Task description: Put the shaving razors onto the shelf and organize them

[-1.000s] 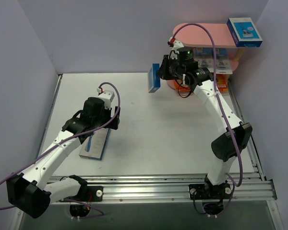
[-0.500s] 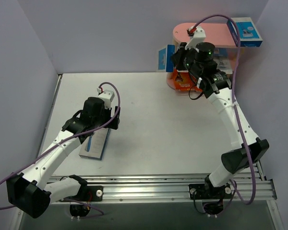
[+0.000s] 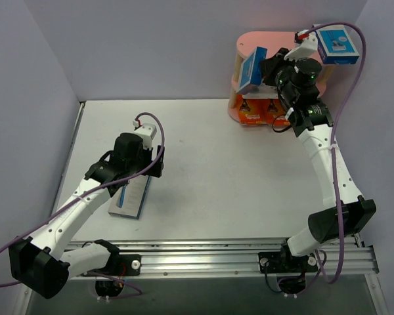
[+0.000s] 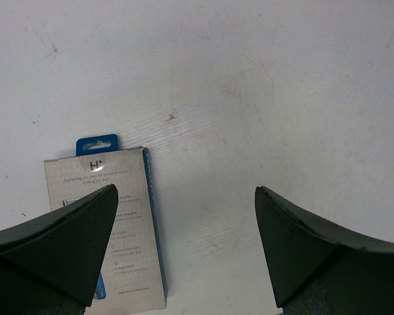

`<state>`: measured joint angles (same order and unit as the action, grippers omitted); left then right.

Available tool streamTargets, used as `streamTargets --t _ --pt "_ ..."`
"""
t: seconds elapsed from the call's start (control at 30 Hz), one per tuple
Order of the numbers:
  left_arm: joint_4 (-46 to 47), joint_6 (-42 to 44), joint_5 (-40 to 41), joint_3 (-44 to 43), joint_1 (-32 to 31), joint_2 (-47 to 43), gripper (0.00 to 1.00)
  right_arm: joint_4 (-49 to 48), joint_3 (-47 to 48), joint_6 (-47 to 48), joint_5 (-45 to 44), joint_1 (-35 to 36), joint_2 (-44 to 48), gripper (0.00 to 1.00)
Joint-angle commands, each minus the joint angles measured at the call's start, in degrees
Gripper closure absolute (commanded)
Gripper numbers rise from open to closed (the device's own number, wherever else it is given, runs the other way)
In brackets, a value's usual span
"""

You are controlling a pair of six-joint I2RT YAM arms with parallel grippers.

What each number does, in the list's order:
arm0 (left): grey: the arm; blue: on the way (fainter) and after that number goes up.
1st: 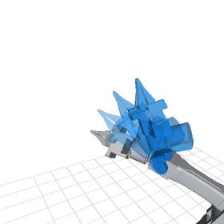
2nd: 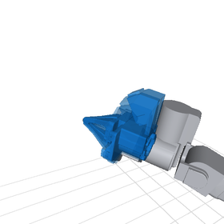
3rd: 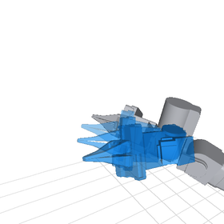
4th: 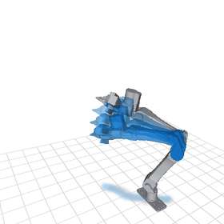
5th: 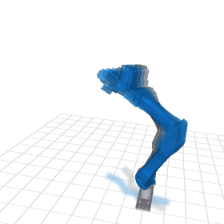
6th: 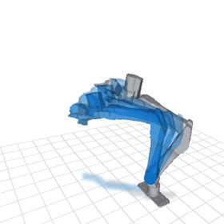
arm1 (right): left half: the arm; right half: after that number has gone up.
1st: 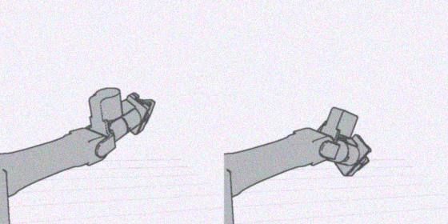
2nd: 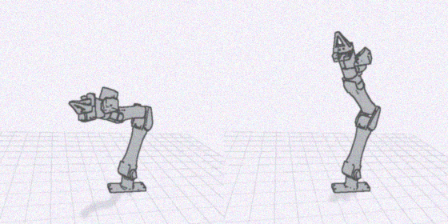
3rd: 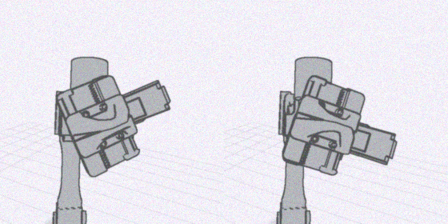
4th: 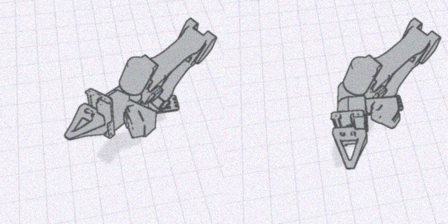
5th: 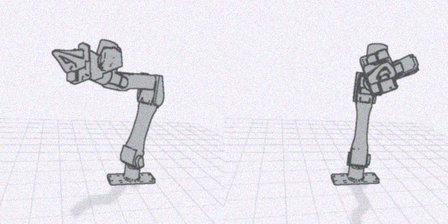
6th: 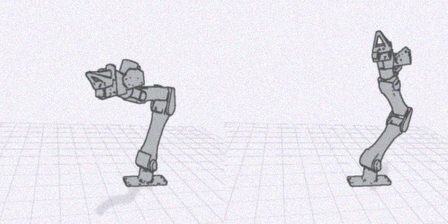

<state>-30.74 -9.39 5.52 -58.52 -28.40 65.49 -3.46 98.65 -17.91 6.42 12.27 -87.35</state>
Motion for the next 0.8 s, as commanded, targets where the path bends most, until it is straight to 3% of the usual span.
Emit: streamTargets --t 0.0,0.27,0.6,0.77 --pt "0.51 0.25 0.02 -2.39 -0.25 -0.98 0.06 -10.16 0.05 -3.00 0.96 -1.99 3.59 1.00" --pt "0.42 0.33 -0.07 -2.47 -0.25 -1.25 0.05 -12.27 1.54 -5.99 6.06 -4.89 2.27 1.00" --pt "0.51 0.33 -0.42 -2.48 -0.25 -1.16 0.06 -14.72 2.07 -9.51 18.62 -4.89 0.87 1.00" --pt "0.51 0.42 -0.60 -2.56 -0.25 -1.16 0.06 -17.19 0.84 -10.91 20.04 -4.89 1.22 1.00"
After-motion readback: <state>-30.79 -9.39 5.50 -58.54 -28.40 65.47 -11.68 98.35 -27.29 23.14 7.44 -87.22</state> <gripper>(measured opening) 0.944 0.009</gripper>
